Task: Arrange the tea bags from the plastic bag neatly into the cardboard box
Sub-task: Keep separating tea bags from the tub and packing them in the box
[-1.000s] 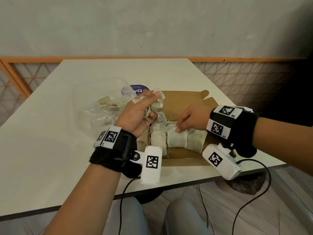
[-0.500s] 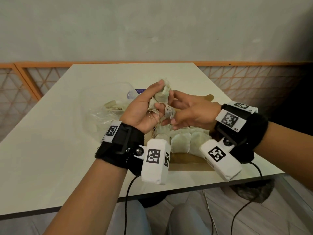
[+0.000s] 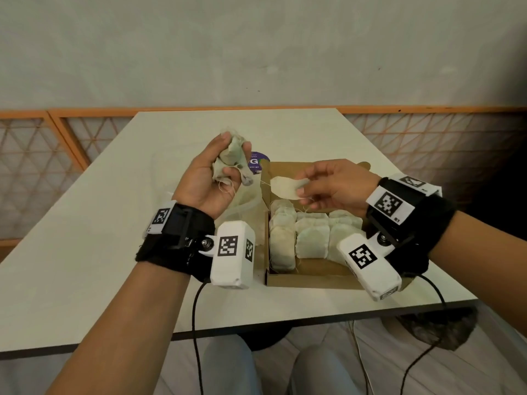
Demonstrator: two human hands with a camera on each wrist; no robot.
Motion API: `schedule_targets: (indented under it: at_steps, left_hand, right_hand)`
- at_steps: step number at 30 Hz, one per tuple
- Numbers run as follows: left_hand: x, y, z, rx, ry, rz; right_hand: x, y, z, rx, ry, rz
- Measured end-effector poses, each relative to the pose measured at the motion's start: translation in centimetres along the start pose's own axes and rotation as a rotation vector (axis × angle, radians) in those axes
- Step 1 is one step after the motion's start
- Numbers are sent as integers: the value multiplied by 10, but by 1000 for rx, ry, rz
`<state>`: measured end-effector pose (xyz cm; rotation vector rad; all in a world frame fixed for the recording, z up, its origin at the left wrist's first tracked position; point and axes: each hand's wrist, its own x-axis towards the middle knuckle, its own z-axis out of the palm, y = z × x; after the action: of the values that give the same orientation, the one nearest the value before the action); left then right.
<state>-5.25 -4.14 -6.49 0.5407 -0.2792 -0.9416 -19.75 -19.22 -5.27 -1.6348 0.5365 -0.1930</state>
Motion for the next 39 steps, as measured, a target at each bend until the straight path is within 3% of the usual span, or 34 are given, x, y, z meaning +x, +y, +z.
schedule_targets:
  at_steps: [5, 9, 15, 20, 23, 27, 31, 35, 39]
  left_hand:
    - [-1, -10, -3, 0, -13, -45]
    - [1, -18, -3, -114, -180, -134]
    - [2, -35, 11, -29, -292, -111]
    - [6, -40, 10, 24, -296, -65]
    - [12, -34, 0, -63, -272, -43]
    - [16, -24, -8, -213, -98, 24]
    - [21, -31, 1, 152, 96, 18]
    - [21, -49, 19, 532, 81, -63]
    - [20, -62, 30, 692, 40, -110]
  right_hand:
    - [-3, 0, -6, 105, -40, 21]
    - [-12, -5, -4, 170, -109, -31]
    - [-13, -2, 8, 253, -281, 43]
    - [-11, 2, 14, 257, -230, 37]
    - [-11, 10, 8, 240, -169, 39]
    - [-15, 23, -8, 187, -61, 10]
    - [-15, 31, -21, 318, 49, -65]
    - [-13, 26, -20, 356, 86, -171]
    - [-12, 22, -17, 274, 101, -234]
